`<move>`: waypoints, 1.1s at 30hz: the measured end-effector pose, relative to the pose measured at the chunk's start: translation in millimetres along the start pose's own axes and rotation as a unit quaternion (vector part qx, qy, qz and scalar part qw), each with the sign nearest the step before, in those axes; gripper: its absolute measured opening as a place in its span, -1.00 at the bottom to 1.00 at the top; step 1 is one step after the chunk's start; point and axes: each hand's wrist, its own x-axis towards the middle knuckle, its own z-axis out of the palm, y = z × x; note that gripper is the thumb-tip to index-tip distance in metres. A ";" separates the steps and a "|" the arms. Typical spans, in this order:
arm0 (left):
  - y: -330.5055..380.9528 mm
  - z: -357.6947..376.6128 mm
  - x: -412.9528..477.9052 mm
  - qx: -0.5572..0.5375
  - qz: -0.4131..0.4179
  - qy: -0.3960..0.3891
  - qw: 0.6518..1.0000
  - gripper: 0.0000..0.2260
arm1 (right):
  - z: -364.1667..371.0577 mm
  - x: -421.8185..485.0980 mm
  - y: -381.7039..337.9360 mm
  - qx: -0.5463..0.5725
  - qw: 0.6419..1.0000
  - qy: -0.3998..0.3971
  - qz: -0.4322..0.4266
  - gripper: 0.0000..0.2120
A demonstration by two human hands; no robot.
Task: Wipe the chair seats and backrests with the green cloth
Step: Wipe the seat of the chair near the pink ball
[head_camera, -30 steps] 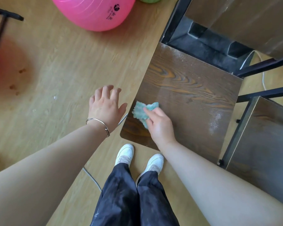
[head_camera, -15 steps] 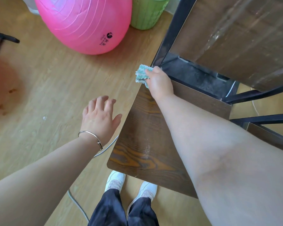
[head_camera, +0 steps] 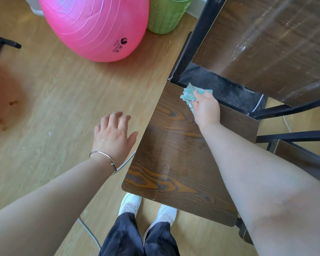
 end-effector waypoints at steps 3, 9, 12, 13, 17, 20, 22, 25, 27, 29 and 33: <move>-2.1 3.3 -3.6 0.004 0.004 -0.006 1.000 -0.55 | 7.3 -22.0 -5.2 0.008 1.000 -0.019 -0.012 -0.59; 3.8 9.0 -16.6 0.013 0.020 -0.033 0.999 -0.54 | 18.0 -90.8 -14.7 0.046 0.995 -0.065 -0.062 -0.60; 6.2 9.4 -24.0 0.014 0.032 -0.033 0.999 -0.54 | 27.7 -130.5 -18.3 0.071 0.988 -0.105 -0.087 -0.58; 6.5 9.4 -26.5 0.015 0.035 -0.032 0.999 -0.54 | 31.5 -144.9 -19.5 0.079 0.985 -0.116 -0.096 -0.57; 6.2 10.9 -37.6 0.019 0.046 -0.033 0.998 -0.55 | 46.4 -202.3 -22.2 0.091 0.977 -0.132 -0.138 -0.52; 4.8 12.9 -47.3 0.021 0.051 -0.037 0.998 -0.55 | 53.9 -236.6 -18.9 0.068 0.974 -0.121 -0.182 -0.50; 4.0 15.3 -54.0 0.026 0.056 -0.040 0.997 -0.54 | 58.5 -251.3 -15.5 0.055 0.970 -0.117 -0.204 -0.46; 4.0 17.9 -61.7 0.029 0.062 -0.041 0.997 -0.55 | 62.3 -269.1 -10.0 0.043 0.969 -0.122 -0.210 -0.41; 4.8 19.0 -65.3 0.029 0.064 -0.042 0.997 -0.55 | 62.8 -281.2 -7.1 0.031 0.966 -0.126 -0.223 -0.48; 5.9 19.3 -68.6 0.030 0.064 -0.041 0.997 -0.55 | 57.1 -286.8 -11.4 0.050 0.964 -0.177 -0.193 -0.57; 8.9 20.5 -72.0 0.033 0.065 -0.042 0.996 -0.55 | 40.2 -284.4 -18.3 0.096 0.960 -0.230 -0.131 -0.33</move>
